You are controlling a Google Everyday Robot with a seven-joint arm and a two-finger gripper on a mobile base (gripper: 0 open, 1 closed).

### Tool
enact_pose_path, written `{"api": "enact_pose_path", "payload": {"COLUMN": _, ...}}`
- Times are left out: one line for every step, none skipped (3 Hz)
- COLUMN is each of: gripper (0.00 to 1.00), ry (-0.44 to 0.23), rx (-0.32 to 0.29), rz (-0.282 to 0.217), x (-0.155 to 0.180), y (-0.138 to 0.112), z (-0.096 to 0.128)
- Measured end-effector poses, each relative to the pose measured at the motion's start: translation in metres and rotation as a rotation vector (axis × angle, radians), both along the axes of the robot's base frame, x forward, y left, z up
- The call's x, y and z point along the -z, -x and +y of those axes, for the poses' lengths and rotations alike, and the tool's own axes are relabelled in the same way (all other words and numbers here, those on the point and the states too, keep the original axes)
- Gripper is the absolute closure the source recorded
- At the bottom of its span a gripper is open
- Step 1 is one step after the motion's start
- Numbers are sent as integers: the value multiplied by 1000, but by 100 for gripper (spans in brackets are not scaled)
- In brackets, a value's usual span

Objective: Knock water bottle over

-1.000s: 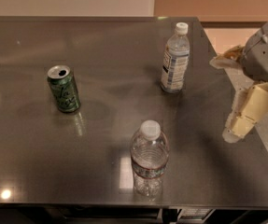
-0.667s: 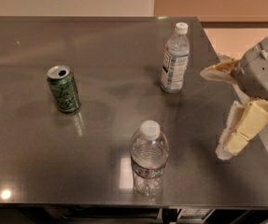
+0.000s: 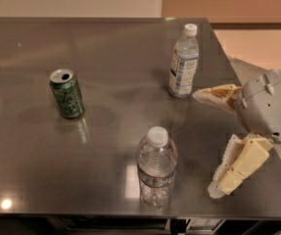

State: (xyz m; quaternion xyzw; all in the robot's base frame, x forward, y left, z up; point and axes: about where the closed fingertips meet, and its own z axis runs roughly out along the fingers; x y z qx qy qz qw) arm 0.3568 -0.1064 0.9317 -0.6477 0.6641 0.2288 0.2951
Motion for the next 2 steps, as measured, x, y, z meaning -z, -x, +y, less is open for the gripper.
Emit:
{"api": "enact_pose_path", "payload": {"gripper": 0, "ry": -66, "rx": -12, "rz": -18, "x": 4, "y": 9, "z": 14}}
{"api": "enact_pose_path", "payload": {"gripper": 0, "ry": -130, "rx": -21, "rz": -44, "x": 3, "y": 14, "z": 29}}
